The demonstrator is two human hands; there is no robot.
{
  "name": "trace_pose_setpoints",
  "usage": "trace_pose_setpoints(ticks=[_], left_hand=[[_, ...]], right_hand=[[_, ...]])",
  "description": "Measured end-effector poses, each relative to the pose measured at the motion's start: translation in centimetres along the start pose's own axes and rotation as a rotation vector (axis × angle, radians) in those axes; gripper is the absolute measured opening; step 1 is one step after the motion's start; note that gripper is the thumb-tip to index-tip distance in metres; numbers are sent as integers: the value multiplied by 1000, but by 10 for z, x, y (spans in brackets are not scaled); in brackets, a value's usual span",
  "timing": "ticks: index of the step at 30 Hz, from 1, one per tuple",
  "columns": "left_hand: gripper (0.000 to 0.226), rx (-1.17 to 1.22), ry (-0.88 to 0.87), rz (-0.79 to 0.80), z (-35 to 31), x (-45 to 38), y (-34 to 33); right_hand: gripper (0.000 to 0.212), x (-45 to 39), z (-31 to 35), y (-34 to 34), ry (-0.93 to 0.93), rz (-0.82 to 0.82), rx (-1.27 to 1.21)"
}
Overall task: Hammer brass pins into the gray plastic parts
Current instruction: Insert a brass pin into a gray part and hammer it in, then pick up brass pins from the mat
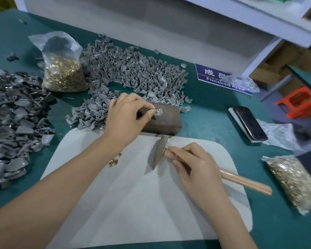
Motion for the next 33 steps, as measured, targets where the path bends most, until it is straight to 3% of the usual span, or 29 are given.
trace_pose_setpoints(ticks=[4, 7, 10, 14, 19, 24, 28, 33], left_hand=[[8, 74, 56, -27, -6, 3, 21], [2, 77, 20, -41, -10, 22, 44], [4, 56, 24, -82, -2, 47, 72], [7, 19, 109, -171, 31, 67, 123], [16, -166, 281, -318, 88, 97, 188], [13, -306, 426, -369, 130, 110, 230], [20, -355, 498, -296, 149, 113, 236], [28, -296, 489, -328, 146, 107, 231]], right_hand=[[27, -10, 10, 3, -46, -54, -116], [35, -41, 32, 7, -82, -212, -389], [32, -78, 66, 1, -50, -225, -579], [16, -116, 117, -26, 94, -127, -555], [11, -149, 195, -73, 274, 83, -511], [10, -172, 258, -109, 381, 182, -430], [11, -177, 275, -128, 417, 252, -282], [9, -180, 265, -127, 393, 205, -335]])
Point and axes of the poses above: each hand's wrist, its own x-axis away from the middle knuckle, its own y-axis out of the back of the hand, z = x × y, the point moved 2 cm from there along -x, towards the middle knuckle, and after that the axes turned 9 degrees about y, right-handed, at the moved point
